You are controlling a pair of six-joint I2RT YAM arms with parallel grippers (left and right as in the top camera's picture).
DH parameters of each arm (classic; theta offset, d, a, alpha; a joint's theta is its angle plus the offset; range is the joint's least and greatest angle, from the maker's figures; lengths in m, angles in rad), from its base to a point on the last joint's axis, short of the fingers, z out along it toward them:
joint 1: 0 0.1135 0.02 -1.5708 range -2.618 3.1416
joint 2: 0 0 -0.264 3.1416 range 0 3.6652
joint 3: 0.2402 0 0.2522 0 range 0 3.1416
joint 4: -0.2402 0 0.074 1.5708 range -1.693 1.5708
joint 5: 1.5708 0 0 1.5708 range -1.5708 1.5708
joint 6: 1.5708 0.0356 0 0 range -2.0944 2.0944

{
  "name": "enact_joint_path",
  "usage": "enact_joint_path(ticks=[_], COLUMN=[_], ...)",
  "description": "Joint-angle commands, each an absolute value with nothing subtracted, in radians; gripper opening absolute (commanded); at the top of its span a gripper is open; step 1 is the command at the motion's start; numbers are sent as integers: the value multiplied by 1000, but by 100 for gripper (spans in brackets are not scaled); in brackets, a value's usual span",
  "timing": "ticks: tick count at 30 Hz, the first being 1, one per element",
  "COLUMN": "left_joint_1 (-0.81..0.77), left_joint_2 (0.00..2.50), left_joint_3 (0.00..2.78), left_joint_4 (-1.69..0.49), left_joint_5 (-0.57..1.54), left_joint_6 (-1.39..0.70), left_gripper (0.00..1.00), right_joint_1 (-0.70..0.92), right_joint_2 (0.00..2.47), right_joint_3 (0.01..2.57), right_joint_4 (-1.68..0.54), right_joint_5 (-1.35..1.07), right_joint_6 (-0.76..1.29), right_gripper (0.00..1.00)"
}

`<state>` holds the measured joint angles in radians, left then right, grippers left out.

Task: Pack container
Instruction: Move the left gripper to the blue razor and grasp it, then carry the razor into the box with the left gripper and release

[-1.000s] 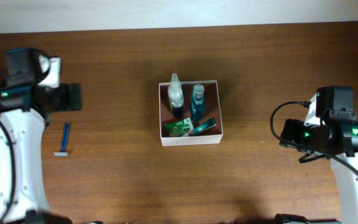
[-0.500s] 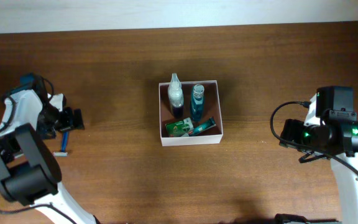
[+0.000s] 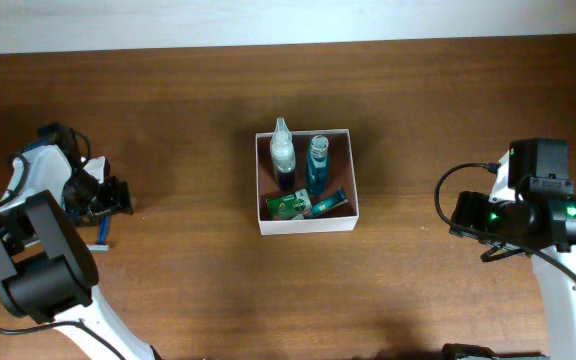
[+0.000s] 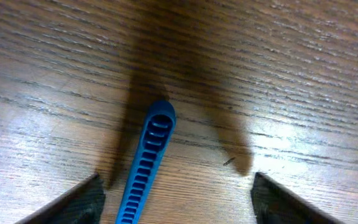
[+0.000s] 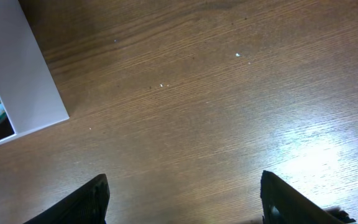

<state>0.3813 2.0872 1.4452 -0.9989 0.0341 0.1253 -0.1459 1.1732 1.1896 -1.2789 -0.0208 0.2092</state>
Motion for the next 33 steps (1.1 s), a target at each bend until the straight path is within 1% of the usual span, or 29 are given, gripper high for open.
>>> enact_joint_path(ticks=[1,2,3,4,5,7,8,9,10,11,13,18,23,28,33], left_joint_1=[382,382,382,382,382,382,382,382,382,382,382,380,346,228,27], left_joint_2=[2127,2127,2127,2127,2127,2127,2127,2127,2127,2127,2126,2123,2061,1859,1666], left_joint_3=[1441,1441,1441,1441,1441,1441,1441,1441,1441,1441,1441,1451,1519,1540,1540], left_joint_4=[-1003,-1004,-1005,-1006,-1006,-1007,-1007,-1007,-1007,-1007,-1007,-1016,-1081,-1092,-1078], left_joint_5=[57,57,57,57,57,57,57,57,57,58,67,147,226,248,247], left_joint_6=[124,125,124,124,124,124,124,124,124,124,123,124,124,129,212], left_gripper=[52,48,40,27,24,23,17,13,5,2,0,0,1,0,0], right_joint_1=[-152,-152,-152,-152,-152,-152,-152,-152,-152,-152,-152,-152,-152,-152,-152], right_joint_2=[1168,1168,1168,1168,1168,1168,1168,1168,1168,1168,1168,1168,1168,1168,1168], right_joint_3=[1187,1187,1187,1187,1187,1187,1187,1187,1187,1187,1187,1187,1187,1187,1187], right_joint_4=[-1279,-1279,-1279,-1280,-1280,-1280,-1279,-1279,-1279,-1280,-1280,-1280,-1279,-1279,-1279], right_joint_5=[-26,-26,-26,-26,-26,-26,-26,-26,-26,-26,-26,-26,-26,-26,-26], right_joint_6=[213,213,213,213,213,213,213,213,213,213,213,213,213,213,213], right_gripper=[70,70,70,70,70,70,70,70,70,70,70,70,70,70,70])
